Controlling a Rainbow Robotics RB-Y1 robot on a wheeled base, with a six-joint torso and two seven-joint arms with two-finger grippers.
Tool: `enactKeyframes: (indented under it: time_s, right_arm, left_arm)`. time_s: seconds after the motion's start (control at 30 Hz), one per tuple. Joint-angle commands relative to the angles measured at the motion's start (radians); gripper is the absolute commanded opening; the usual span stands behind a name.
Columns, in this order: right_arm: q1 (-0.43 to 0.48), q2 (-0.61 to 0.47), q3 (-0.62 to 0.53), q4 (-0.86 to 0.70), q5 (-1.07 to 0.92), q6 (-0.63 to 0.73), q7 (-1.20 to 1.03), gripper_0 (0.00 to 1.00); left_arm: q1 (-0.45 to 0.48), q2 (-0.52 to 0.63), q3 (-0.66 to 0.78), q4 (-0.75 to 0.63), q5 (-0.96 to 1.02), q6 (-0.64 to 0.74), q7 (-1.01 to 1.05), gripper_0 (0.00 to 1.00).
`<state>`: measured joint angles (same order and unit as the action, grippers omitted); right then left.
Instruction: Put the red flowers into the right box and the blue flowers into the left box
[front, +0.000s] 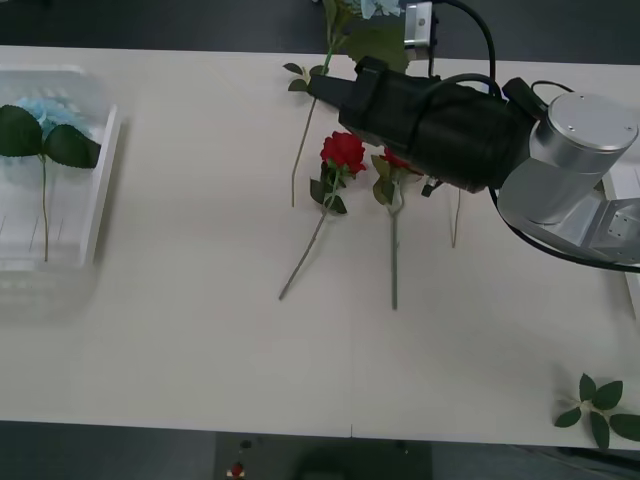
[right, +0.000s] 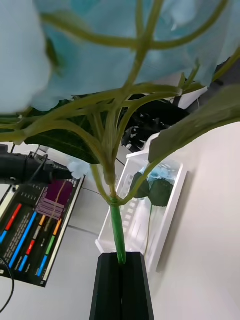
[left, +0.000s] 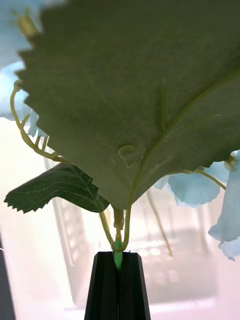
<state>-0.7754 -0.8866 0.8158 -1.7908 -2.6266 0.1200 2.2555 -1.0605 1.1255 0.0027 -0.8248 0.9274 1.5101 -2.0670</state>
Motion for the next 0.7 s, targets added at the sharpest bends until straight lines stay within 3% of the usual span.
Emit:
enactKeyframes:
  time_s: [0.03, 0.2, 0.7]
  right_arm:
    - [-0.079, -0.038, -0.009, 0.011, -0.050, 0.010, -0.016, 0.00]
    - [-0.093, -0.041, -0.020, 0.084, -0.070, 0.113, -0.033, 0.00]
    - [-0.091, -0.054, -0.009, 0.120, -0.064, 0.167, -0.057, 0.00]
  left_arm:
    - [0.109, 0.027, -0.036, -0.039, 0.021, -0.176, -0.032, 0.00]
    - [0.172, -0.006, -0.142, -0.039, 0.057, -0.399, -0.010, 0.00]
    - [0.228, -0.101, -0.227, -0.036, 0.047, -0.608, 0.212, 0.00]
